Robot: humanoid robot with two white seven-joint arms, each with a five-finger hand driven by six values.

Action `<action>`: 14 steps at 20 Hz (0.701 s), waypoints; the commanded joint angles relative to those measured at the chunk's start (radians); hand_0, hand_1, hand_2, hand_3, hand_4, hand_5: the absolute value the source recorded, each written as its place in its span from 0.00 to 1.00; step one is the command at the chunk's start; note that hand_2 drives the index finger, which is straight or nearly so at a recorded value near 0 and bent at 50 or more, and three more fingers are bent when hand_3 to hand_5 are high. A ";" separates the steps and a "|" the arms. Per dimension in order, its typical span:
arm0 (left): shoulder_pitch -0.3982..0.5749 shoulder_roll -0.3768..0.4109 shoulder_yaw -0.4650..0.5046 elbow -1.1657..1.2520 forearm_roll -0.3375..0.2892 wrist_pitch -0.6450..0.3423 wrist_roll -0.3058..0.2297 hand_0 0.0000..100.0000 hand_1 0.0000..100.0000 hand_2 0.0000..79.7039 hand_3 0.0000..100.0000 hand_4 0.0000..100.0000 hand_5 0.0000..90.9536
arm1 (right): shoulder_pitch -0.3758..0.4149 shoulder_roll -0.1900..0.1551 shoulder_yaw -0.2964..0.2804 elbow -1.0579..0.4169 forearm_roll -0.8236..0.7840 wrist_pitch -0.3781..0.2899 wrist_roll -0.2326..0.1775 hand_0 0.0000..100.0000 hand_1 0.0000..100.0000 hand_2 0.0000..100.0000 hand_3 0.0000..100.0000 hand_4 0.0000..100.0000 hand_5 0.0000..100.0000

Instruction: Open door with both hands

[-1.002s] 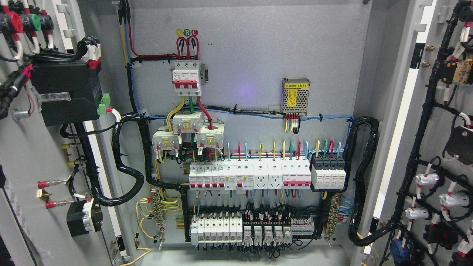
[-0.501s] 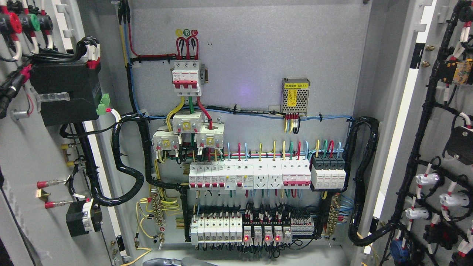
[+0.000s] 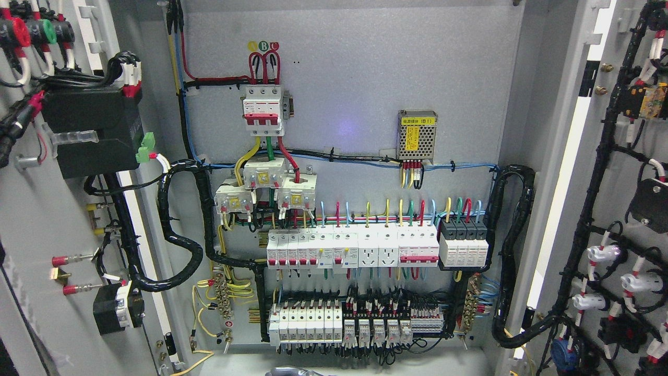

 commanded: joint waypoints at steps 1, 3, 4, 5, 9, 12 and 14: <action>-0.002 0.120 -0.108 -0.314 0.012 0.001 -0.017 0.00 0.00 0.00 0.00 0.00 0.00 | 0.139 -0.086 -0.145 -0.226 0.001 -0.004 -0.064 0.19 0.00 0.00 0.00 0.00 0.00; -0.005 0.134 -0.124 -0.355 0.012 -0.001 -0.041 0.00 0.00 0.00 0.00 0.00 0.00 | 0.173 -0.088 -0.181 -0.261 0.001 -0.004 -0.070 0.19 0.00 0.00 0.00 0.00 0.00; -0.002 0.143 -0.128 -0.381 0.010 -0.001 -0.052 0.00 0.00 0.00 0.00 0.00 0.00 | 0.186 -0.088 -0.197 -0.269 0.001 -0.010 -0.069 0.19 0.00 0.00 0.00 0.00 0.00; -0.002 0.149 -0.128 -0.407 0.010 -0.002 -0.057 0.00 0.00 0.00 0.00 0.00 0.00 | 0.191 -0.086 -0.209 -0.269 0.001 -0.029 -0.067 0.19 0.00 0.00 0.00 0.00 0.00; 0.004 0.162 -0.128 -0.504 0.009 -0.039 -0.058 0.00 0.00 0.00 0.00 0.00 0.00 | 0.257 -0.108 -0.228 -0.267 -0.001 -0.153 -0.061 0.19 0.00 0.00 0.00 0.00 0.00; 0.009 0.163 -0.128 -0.556 0.004 -0.103 -0.058 0.00 0.00 0.00 0.00 0.00 0.00 | 0.301 -0.108 -0.261 -0.267 -0.002 -0.185 -0.061 0.19 0.00 0.00 0.00 0.00 0.00; 0.010 0.163 -0.128 -0.578 0.004 -0.128 -0.058 0.00 0.00 0.00 0.00 0.00 0.00 | 0.326 -0.108 -0.269 -0.267 -0.001 -0.208 -0.060 0.19 0.00 0.00 0.00 0.00 0.00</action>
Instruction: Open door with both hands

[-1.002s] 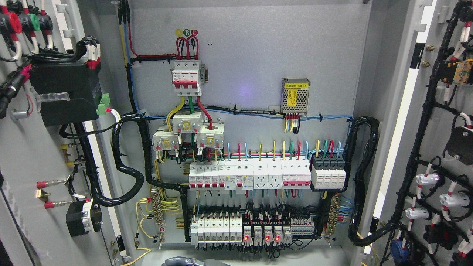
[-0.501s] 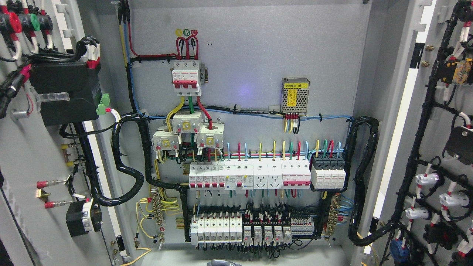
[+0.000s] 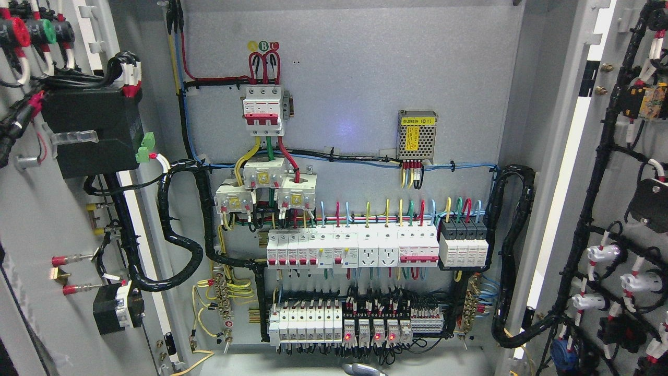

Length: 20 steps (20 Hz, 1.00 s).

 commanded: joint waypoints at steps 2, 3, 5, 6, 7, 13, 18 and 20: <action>0.007 0.049 -0.036 -0.260 -0.004 -0.041 -0.001 0.00 0.00 0.00 0.00 0.00 0.00 | 0.118 -0.037 -0.115 -0.077 0.000 -0.092 0.004 0.19 0.00 0.00 0.00 0.00 0.00; 0.007 0.043 -0.032 -0.275 -0.004 -0.043 -0.001 0.00 0.00 0.00 0.00 0.00 0.00 | 0.135 -0.037 -0.129 -0.077 0.000 -0.125 0.003 0.19 0.00 0.00 0.00 0.00 0.00; 0.006 0.029 -0.022 -0.305 -0.004 -0.044 -0.001 0.00 0.00 0.00 0.00 0.00 0.00 | 0.164 -0.037 -0.155 -0.077 0.000 -0.181 0.003 0.19 0.00 0.00 0.00 0.00 0.00; 0.006 0.014 -0.021 -0.312 -0.004 -0.049 -0.001 0.00 0.00 0.00 0.00 0.00 0.00 | 0.179 -0.037 -0.167 -0.077 0.000 -0.200 0.003 0.19 0.00 0.00 0.00 0.00 0.00; 0.003 -0.005 -0.021 -0.320 -0.005 -0.058 -0.001 0.00 0.00 0.00 0.00 0.00 0.00 | 0.193 -0.037 -0.181 -0.077 0.000 -0.214 0.003 0.19 0.00 0.00 0.00 0.00 0.00; -0.009 -0.117 0.016 -0.325 -0.005 -0.100 -0.001 0.00 0.00 0.00 0.00 0.00 0.00 | 0.277 -0.037 -0.226 -0.077 0.000 -0.387 -0.005 0.19 0.00 0.00 0.00 0.00 0.00; -0.049 -0.178 0.045 -0.325 -0.005 -0.136 -0.001 0.00 0.00 0.00 0.00 0.00 0.00 | 0.331 -0.037 -0.287 -0.076 -0.005 -0.468 -0.005 0.19 0.00 0.00 0.00 0.00 0.00; -0.075 -0.187 0.068 -0.326 -0.005 -0.162 -0.001 0.00 0.00 0.00 0.00 0.00 0.00 | 0.337 -0.034 -0.324 -0.074 -0.007 -0.491 -0.006 0.19 0.00 0.00 0.00 0.00 0.00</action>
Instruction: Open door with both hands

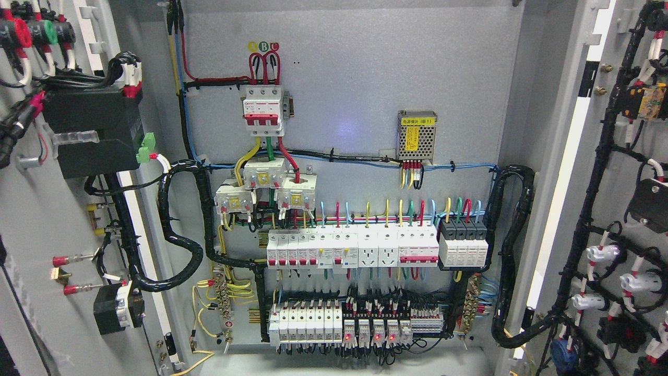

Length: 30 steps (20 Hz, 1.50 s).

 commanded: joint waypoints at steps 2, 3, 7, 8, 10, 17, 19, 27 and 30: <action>-0.070 -0.115 0.073 -0.060 0.000 -0.030 0.001 0.00 0.00 0.00 0.00 0.00 0.00 | 0.055 -0.002 -0.166 -0.011 -0.005 -0.050 -0.003 0.19 0.00 0.00 0.00 0.00 0.00; -0.082 -0.116 0.088 -0.062 0.000 -0.030 0.001 0.00 0.00 0.00 0.00 0.00 0.00 | 0.055 -0.002 -0.183 -0.011 -0.007 -0.060 -0.003 0.19 0.00 0.00 0.00 0.00 0.00; -0.107 -0.121 0.101 -0.086 0.000 -0.046 0.001 0.00 0.00 0.00 0.00 0.00 0.00 | 0.064 -0.004 -0.218 -0.013 -0.065 -0.119 -0.002 0.19 0.00 0.00 0.00 0.00 0.00; -0.114 -0.121 0.101 -0.089 0.000 -0.058 0.002 0.00 0.00 0.00 0.00 0.00 0.00 | 0.064 -0.005 -0.223 -0.014 -0.080 -0.124 -0.002 0.19 0.00 0.00 0.00 0.00 0.00; -0.120 -0.121 0.102 -0.094 -0.002 -0.087 0.002 0.00 0.00 0.00 0.00 0.00 0.00 | 0.063 -0.005 -0.228 -0.014 -0.085 -0.124 -0.003 0.19 0.00 0.00 0.00 0.00 0.00; -0.125 -0.121 0.153 -0.119 -0.003 -0.172 0.005 0.00 0.00 0.00 0.00 0.00 0.00 | 0.061 -0.018 -0.261 -0.013 -0.121 -0.113 -0.005 0.19 0.00 0.00 0.00 0.00 0.00; -0.131 -0.119 0.182 -0.119 -0.003 -0.181 0.005 0.00 0.00 0.00 0.00 0.00 0.00 | 0.059 -0.025 -0.271 -0.014 -0.152 -0.113 -0.005 0.19 0.00 0.00 0.00 0.00 0.00; -0.160 -0.122 0.225 -0.129 -0.003 -0.210 0.005 0.00 0.00 0.00 0.00 0.00 0.00 | 0.053 -0.090 -0.317 -0.010 -0.160 -0.113 -0.005 0.19 0.00 0.00 0.00 0.00 0.00; -0.168 -0.128 0.225 -0.129 -0.003 -0.210 0.005 0.00 0.00 0.00 0.00 0.00 0.00 | 0.052 -0.096 -0.324 -0.008 -0.160 -0.112 -0.005 0.19 0.00 0.00 0.00 0.00 0.00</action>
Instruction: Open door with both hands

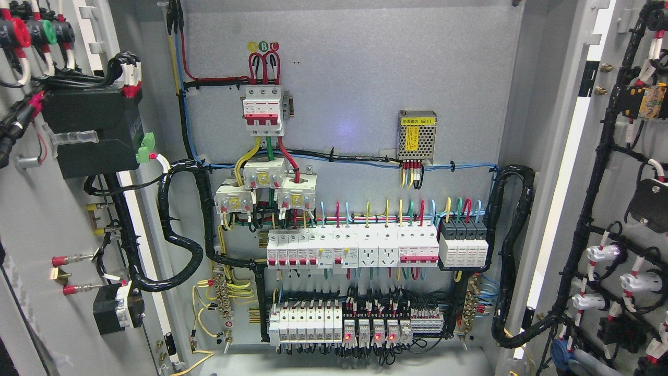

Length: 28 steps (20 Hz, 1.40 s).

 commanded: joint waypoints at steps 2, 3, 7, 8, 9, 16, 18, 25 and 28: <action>-0.015 -0.013 0.050 -0.019 0.000 -0.004 0.001 0.00 0.00 0.00 0.00 0.00 0.00 | -0.005 -0.055 -0.060 0.003 -0.011 0.009 0.000 0.19 0.00 0.00 0.00 0.00 0.00; -0.015 -0.014 0.051 -0.018 0.000 -0.003 0.001 0.00 0.00 0.00 0.00 0.00 0.00 | -0.005 -0.066 -0.060 0.003 -0.011 0.014 0.000 0.19 0.00 0.00 0.00 0.00 0.00; -0.013 -0.011 0.074 -0.018 0.000 -0.003 0.001 0.00 0.00 0.00 0.00 0.00 0.00 | -0.005 -0.102 -0.063 0.019 -0.078 0.015 0.000 0.19 0.00 0.00 0.00 0.00 0.00; -0.011 -0.010 0.080 -0.018 0.001 -0.004 0.001 0.00 0.00 0.00 0.00 0.00 0.00 | -0.005 -0.104 -0.069 0.022 -0.091 0.015 0.000 0.19 0.00 0.00 0.00 0.00 0.00; -0.010 -0.008 0.086 -0.018 0.001 -0.004 0.001 0.00 0.00 0.00 0.00 0.00 0.00 | -0.002 -0.106 -0.078 0.028 -0.095 0.015 0.000 0.19 0.00 0.00 0.00 0.00 0.00; -0.002 -0.002 0.126 -0.015 0.009 -0.006 0.001 0.00 0.00 0.00 0.00 0.00 0.00 | 0.001 -0.106 -0.080 0.042 -0.103 0.015 0.000 0.19 0.00 0.00 0.00 0.00 0.00; -0.001 -0.002 0.135 -0.012 0.009 -0.004 0.001 0.00 0.00 0.00 0.00 0.00 0.00 | 0.001 -0.106 -0.080 0.042 -0.109 0.021 0.000 0.19 0.00 0.00 0.00 0.00 0.00; 0.010 0.001 0.178 -0.012 0.032 -0.025 0.001 0.00 0.00 0.00 0.00 0.00 0.00 | 0.004 -0.106 -0.106 0.042 -0.213 0.086 0.000 0.19 0.00 0.00 0.00 0.00 0.00; 0.015 0.010 0.209 -0.012 0.050 -0.044 0.003 0.00 0.00 0.00 0.00 0.00 0.00 | 0.010 -0.104 -0.124 0.036 -0.215 0.086 0.001 0.19 0.00 0.00 0.00 0.00 0.00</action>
